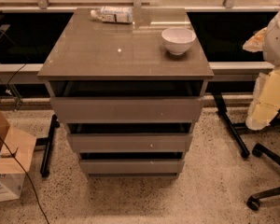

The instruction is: Open top drawer

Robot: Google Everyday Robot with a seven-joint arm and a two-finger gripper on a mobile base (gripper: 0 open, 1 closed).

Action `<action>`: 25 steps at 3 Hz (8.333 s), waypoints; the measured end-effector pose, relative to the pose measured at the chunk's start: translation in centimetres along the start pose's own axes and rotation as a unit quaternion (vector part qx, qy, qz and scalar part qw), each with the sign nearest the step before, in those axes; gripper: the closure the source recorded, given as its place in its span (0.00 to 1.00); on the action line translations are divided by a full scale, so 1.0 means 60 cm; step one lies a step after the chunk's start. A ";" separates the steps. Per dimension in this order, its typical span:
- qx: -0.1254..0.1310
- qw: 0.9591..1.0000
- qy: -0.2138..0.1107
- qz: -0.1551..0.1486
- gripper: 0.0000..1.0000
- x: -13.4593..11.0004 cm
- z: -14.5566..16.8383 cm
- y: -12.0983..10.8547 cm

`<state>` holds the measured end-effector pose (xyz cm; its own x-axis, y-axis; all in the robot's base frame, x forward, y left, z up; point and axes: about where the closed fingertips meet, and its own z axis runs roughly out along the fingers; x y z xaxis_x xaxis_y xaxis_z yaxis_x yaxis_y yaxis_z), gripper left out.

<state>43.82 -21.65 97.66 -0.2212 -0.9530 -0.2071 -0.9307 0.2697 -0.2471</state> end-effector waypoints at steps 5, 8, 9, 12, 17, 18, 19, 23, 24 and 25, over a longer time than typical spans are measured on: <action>-0.044 0.993 -0.107 -0.014 0.00 -0.056 0.139 0.011; -0.081 0.984 -0.157 -0.021 0.00 -0.090 0.273 -0.017; -0.079 0.980 -0.183 -0.018 0.00 -0.106 0.301 -0.024; -0.081 0.961 -0.265 0.007 0.00 -0.152 0.460 -0.098; -0.145 0.959 -0.242 -0.002 0.59 -0.171 0.613 -0.141; -0.146 0.960 -0.239 -0.006 0.82 -0.174 0.604 -0.142; -0.146 0.960 -0.239 -0.006 0.73 -0.176 0.597 -0.145; -0.136 0.973 -0.184 -0.021 0.01 -0.161 0.595 -0.139; -0.158 0.980 -0.116 -0.032 0.23 -0.139 0.613 -0.128; -0.188 0.980 -0.043 -0.053 0.45 -0.115 0.634 -0.107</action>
Offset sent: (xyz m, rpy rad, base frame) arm 0.0083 0.0353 -0.0346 0.1055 0.0330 0.0626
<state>62.40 -11.58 64.65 -0.1064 -0.9535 -0.2821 -0.9923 0.0835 0.0919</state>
